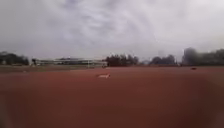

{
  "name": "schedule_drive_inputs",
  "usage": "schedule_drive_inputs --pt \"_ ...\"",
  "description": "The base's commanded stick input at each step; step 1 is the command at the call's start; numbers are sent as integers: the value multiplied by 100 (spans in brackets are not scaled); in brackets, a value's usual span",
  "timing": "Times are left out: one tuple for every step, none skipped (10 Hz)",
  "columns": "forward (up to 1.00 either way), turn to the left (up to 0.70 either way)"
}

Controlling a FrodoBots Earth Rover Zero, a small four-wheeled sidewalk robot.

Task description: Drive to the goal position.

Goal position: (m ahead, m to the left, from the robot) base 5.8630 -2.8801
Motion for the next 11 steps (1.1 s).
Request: schedule_drive_inputs --pt "70 0" --pt "70 0" --pt "50 0" --pt "50 0" --pt "50 0" --pt "50 0" --pt "50 0" --pt "50 0" --pt "50 0" --pt "50 0" --pt "50 0"
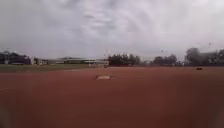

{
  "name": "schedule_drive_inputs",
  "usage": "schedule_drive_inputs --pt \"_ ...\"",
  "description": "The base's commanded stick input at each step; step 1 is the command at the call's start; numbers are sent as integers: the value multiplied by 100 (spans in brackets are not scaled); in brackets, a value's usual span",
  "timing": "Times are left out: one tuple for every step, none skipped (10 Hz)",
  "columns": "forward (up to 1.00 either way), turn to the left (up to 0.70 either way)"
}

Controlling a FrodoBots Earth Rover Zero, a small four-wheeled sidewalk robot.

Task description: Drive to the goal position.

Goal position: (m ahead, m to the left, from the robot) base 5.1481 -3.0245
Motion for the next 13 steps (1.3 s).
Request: schedule_drive_inputs --pt "50 0" --pt "50 0" --pt "50 0" --pt "50 0" --pt "50 0" --pt "50 0" --pt "50 0" --pt "50 0" --pt "50 0" --pt "50 0" --pt "50 0" --pt "50 0" --pt "50 0"
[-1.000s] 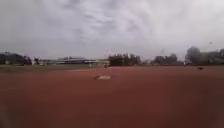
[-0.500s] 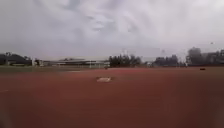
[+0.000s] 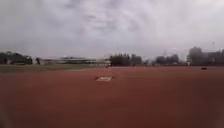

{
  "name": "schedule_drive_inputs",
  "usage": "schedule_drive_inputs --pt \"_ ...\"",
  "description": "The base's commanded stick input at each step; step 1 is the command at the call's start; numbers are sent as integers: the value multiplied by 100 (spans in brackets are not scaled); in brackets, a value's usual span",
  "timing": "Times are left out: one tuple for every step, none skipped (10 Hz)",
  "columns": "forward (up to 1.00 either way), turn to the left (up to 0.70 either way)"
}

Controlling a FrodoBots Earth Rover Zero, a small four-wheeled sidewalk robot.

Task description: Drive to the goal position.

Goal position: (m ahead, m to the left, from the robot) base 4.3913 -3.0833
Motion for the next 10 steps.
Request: schedule_drive_inputs --pt "50 0" --pt "50 0" --pt "50 0" --pt "50 0" --pt "50 0" --pt "50 0" --pt "50 0" --pt "50 0" --pt "50 0" --pt "50 -3"
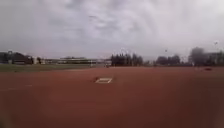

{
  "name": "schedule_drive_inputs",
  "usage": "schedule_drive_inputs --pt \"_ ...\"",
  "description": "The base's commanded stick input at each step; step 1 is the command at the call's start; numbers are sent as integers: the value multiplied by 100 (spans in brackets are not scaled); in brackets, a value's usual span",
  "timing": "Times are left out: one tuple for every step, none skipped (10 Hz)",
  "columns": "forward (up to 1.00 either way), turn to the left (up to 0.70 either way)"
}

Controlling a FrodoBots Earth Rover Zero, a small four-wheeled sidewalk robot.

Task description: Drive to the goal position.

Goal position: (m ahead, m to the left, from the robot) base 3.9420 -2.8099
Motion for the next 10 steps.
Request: schedule_drive_inputs --pt "50 -13" --pt "50 -24" --pt "50 -50" --pt "50 -50" --pt "50 -50" --pt "50 -50" --pt "50 -50" --pt "50 -1" --pt "50 -5" --pt "50 -9"
